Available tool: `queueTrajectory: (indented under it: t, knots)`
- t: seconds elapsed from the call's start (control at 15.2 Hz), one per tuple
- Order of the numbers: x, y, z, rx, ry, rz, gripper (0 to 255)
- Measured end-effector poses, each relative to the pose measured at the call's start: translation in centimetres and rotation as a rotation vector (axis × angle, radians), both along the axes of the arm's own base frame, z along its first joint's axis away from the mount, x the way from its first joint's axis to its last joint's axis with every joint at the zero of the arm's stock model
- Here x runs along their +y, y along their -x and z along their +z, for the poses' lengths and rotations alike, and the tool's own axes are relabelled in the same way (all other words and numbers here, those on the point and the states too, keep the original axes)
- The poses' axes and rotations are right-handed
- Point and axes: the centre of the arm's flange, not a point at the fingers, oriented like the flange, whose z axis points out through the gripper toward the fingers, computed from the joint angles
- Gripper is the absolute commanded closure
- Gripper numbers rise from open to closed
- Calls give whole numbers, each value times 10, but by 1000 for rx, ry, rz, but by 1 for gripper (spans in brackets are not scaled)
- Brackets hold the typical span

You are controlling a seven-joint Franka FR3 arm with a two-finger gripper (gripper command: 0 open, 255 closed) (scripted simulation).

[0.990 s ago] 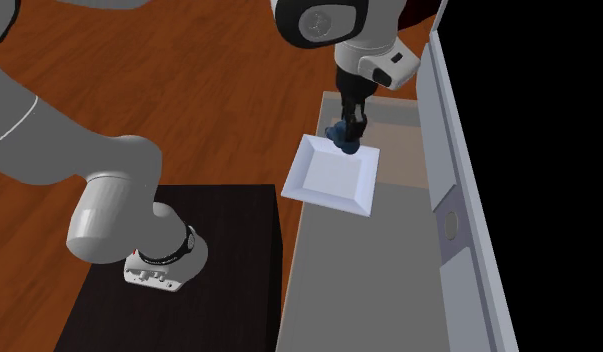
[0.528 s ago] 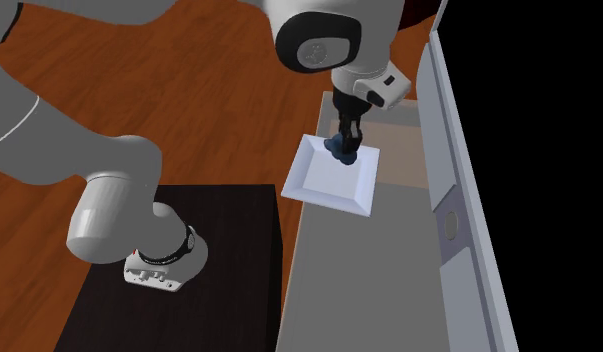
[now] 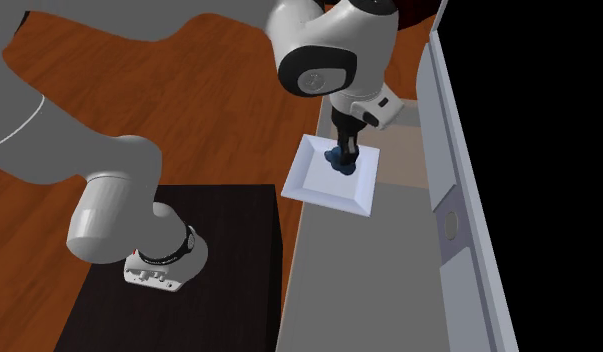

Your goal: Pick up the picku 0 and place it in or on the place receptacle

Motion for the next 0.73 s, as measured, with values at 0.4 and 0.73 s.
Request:
queueTrajectory:
  t: [0.4, 0.73]
  knots:
    - [0, 0, -8, 0, 0, 0, 255]
    - [0, 0, -8, -1, 0, 0, 0]
